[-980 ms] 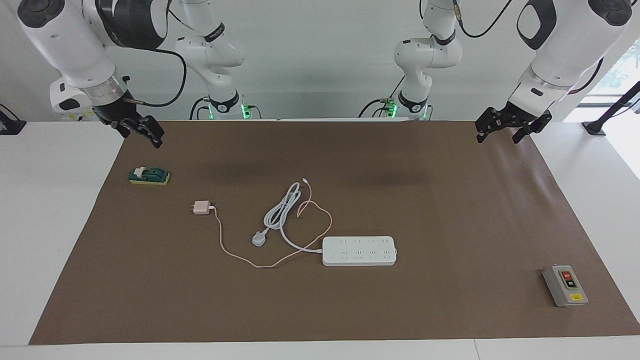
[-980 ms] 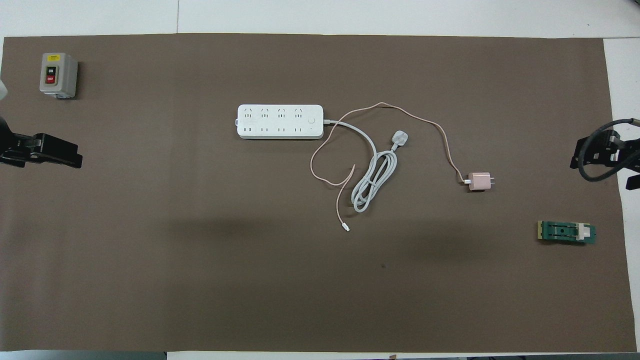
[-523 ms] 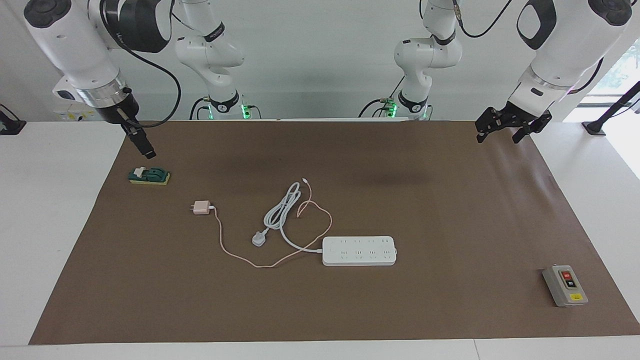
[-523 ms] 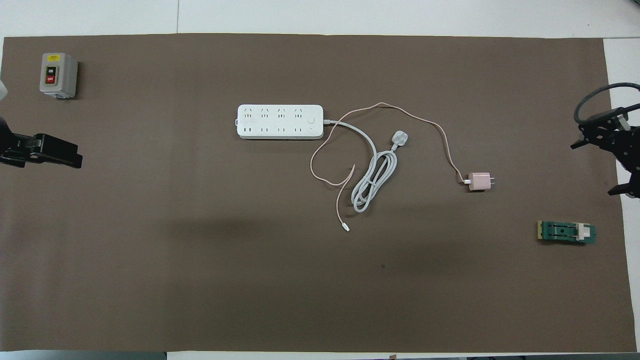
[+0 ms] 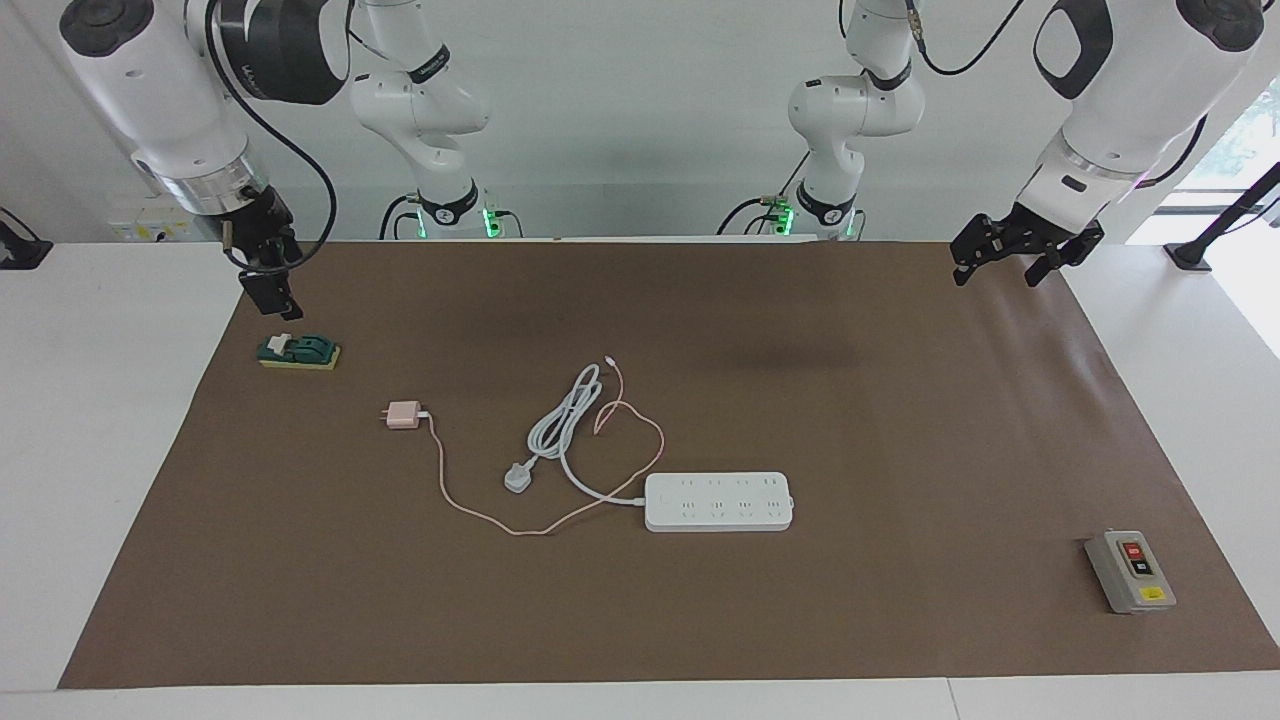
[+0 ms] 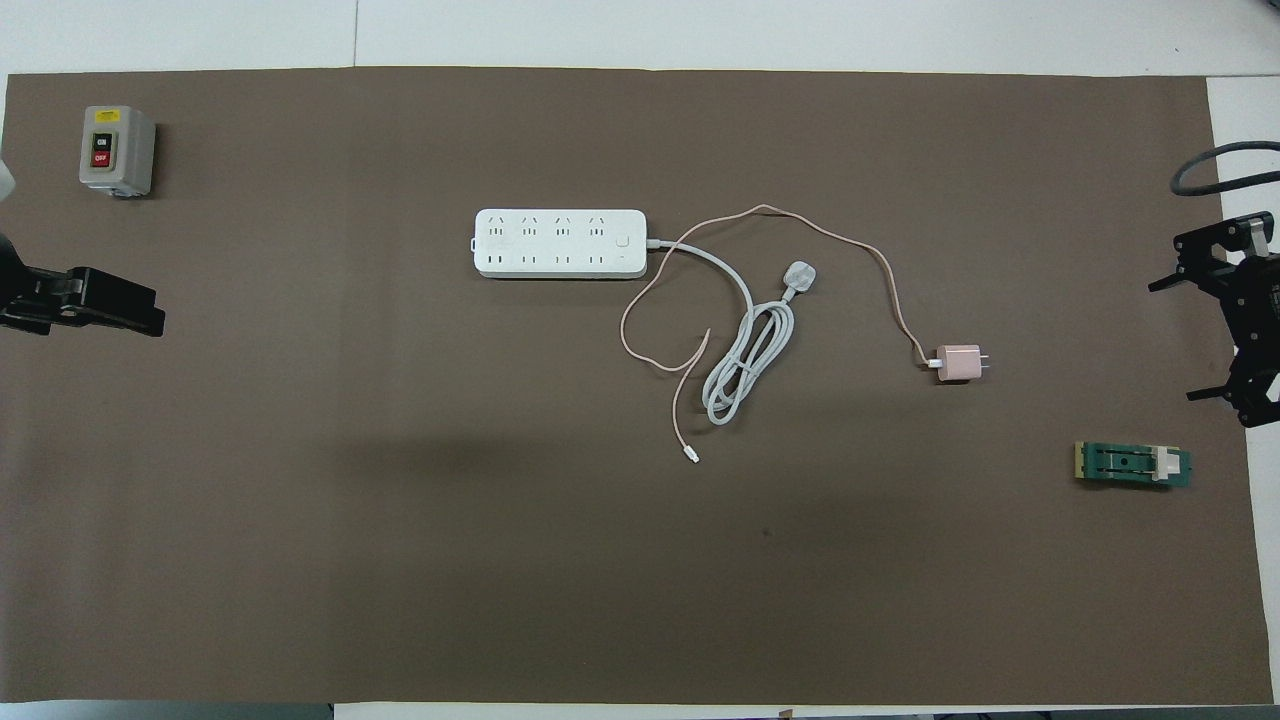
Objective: Plug charger into power strip
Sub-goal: 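Move the right gripper toward the pink charger plug, opening it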
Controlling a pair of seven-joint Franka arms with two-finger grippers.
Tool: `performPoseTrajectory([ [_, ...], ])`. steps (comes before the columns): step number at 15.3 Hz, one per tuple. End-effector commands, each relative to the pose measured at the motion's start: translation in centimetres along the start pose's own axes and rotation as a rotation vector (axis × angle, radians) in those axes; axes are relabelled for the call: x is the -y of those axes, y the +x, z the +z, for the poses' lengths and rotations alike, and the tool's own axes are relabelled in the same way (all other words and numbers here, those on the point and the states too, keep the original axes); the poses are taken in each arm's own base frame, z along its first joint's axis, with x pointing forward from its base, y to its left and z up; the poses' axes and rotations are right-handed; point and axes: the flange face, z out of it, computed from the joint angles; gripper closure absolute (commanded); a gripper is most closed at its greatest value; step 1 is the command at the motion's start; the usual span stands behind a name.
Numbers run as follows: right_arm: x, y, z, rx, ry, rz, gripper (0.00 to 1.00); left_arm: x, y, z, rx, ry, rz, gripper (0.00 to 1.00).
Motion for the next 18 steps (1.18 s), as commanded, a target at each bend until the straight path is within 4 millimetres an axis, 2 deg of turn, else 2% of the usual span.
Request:
performPoseTrajectory([
  [1,-1.3,-0.8,0.2,0.034,-0.018,0.037,0.00,0.1,-0.8,-0.4,0.004,0.017,-0.010,0.00],
  [5,-0.7,-0.5,-0.1,0.171,0.072,0.076,0.00,0.1,-0.9,-0.4,0.007,0.017,-0.008,0.00],
  [10,-1.1,3.1,1.7,0.336,0.212,0.115,0.00,0.1,-0.8,-0.3,0.005,0.017,-0.008,0.00],
  [12,-1.2,4.3,2.8,0.396,0.236,0.077,0.00,0.1,-0.8,-0.3,0.005,0.017,-0.008,0.00],
  [18,-1.8,6.5,9.4,0.624,0.192,0.004,0.00,0.1,-0.8,-0.3,0.005,0.017,-0.008,0.00],
])
